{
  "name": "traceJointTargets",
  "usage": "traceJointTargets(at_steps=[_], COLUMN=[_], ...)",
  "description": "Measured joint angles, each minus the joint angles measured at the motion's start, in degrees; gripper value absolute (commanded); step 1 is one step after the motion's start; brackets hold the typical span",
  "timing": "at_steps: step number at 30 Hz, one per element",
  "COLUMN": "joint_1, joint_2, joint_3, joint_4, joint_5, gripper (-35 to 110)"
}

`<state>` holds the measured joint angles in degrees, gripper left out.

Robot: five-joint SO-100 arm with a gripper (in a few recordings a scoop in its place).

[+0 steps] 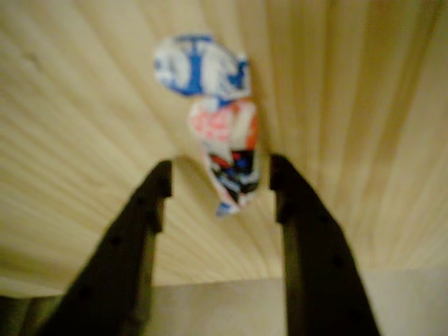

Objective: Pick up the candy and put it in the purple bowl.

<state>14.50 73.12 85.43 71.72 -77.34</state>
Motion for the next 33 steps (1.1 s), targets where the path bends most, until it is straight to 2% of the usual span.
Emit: traceJointTargets(at_steps=[24, 33], joint_1=[0.0, 0.0], joint_2=[-0.8, -0.8], joint_3=[-0.4, -0.4], joint_4=[-2.0, -1.5], joint_5=[1.0, 2.5], gripper=[8, 8])
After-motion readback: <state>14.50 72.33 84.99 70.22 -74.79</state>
